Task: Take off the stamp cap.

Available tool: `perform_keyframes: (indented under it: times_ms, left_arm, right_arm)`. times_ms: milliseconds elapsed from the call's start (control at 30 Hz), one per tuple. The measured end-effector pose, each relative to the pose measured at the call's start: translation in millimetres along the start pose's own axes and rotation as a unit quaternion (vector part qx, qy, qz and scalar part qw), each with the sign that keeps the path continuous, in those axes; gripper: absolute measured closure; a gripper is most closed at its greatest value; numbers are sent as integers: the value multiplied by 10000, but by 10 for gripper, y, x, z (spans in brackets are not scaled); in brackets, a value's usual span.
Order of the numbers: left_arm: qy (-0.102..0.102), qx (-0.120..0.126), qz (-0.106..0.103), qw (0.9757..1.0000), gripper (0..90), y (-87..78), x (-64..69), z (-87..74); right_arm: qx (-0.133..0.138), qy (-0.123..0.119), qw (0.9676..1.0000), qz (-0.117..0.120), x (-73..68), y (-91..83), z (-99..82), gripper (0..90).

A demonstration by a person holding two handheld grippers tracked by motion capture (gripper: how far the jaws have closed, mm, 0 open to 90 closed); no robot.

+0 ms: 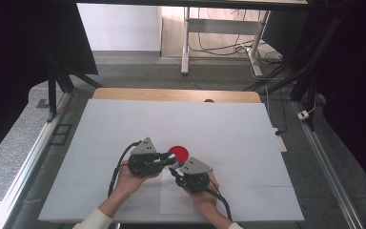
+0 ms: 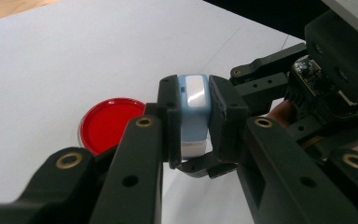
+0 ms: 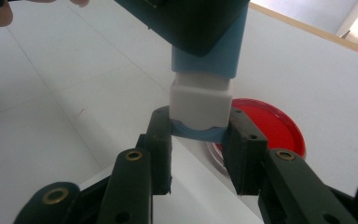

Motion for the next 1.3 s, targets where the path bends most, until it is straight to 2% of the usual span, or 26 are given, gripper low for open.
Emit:
perform_keyframes:
  times_ms: [333,467,833,1067,1200,1300]
  left_arm:
    - [-35,44,-11,10000,756,-3,-7,-2]
    - [-25,16,14,10000,756,9,-1,-7]
    - [-71,28,10,10000,754,16,-9,-16]
    - [-103,113,-8,9999,752,-2,-10,-6]
    - [-116,122,9,9999,752,-8,-18,-7]
    - [-138,185,78,9997,751,-36,-42,-5]
  right_arm:
    - [46,9,10000,-22,3,-9,0,645]
    - [38,82,10000,-15,3,2,-13,645]
    - [-115,-203,9997,-29,34,-7,-10,645]
    - [48,15,9999,-113,20,-24,-9,645]
    - [39,-6,9999,-130,19,-21,-15,645]
    - [-100,-61,9999,-89,31,-12,-31,646]
Point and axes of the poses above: each handheld gripper's, and its own axes: y roughly forward along the jaws, z roughly out of its top, x roughly to its right, the point moved 3 cm from there along y, roughly forward along the jaws, and after that the axes turned 2 degrees about z, right-handed, at the moved point
